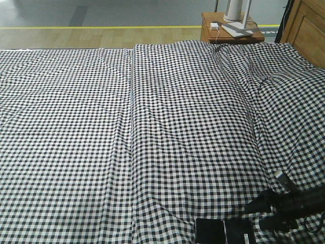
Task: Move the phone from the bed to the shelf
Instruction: 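Lower the right gripper toward the black phone near the bed edge, then close the right gripper on the black phone's edge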
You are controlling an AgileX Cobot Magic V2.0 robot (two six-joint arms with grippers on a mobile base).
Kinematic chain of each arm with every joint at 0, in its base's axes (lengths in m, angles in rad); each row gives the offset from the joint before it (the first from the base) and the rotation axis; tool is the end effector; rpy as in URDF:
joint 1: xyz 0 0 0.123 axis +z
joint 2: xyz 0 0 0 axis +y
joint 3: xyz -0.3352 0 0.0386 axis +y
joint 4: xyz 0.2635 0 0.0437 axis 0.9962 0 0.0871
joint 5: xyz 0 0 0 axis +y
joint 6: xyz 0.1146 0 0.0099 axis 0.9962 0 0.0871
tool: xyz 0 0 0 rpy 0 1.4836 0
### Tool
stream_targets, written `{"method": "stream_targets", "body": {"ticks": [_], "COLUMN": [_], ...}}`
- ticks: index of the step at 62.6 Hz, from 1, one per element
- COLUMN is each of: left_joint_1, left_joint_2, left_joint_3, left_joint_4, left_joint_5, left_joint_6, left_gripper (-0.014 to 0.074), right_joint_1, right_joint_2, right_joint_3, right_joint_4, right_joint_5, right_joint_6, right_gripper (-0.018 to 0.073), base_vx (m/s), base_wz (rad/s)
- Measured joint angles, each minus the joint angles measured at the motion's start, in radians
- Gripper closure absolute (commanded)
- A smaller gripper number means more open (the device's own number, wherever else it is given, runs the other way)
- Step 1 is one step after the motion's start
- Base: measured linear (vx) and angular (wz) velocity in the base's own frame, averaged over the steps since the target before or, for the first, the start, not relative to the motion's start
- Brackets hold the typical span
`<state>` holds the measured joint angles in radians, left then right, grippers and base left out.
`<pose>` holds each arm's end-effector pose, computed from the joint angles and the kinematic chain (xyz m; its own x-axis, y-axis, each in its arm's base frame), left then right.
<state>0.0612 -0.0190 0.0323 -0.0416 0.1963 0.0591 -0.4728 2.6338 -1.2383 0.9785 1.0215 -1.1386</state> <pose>0.0423 0.0017 0.1813 -0.1227 0.0108 -0.9924 -0.0509 0.9986 0.0172 0.3605 -0.0929 -0.0717 -0.9835 0.1374 0.1178 0.1779 0.6134 0.7694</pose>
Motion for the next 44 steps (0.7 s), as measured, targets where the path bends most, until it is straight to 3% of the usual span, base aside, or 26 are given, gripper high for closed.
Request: {"method": "stream_targets", "body": {"ticks": [44], "left_joint_1": [0.0], "left_joint_2": [0.0], "left_joint_3": [0.0], "left_joint_4": [0.0], "left_joint_5": [0.0], "left_joint_6": [0.0], "left_gripper": [0.0595], "right_joint_1": [0.0], "right_joint_2": [0.104], "right_joint_3": [-0.071], "right_joint_4": [0.029], "right_joint_5": [-0.02], "right_joint_6": [-0.057], "right_gripper": [-0.0034], "base_vx": [0.0], "base_wz": [0.0]}}
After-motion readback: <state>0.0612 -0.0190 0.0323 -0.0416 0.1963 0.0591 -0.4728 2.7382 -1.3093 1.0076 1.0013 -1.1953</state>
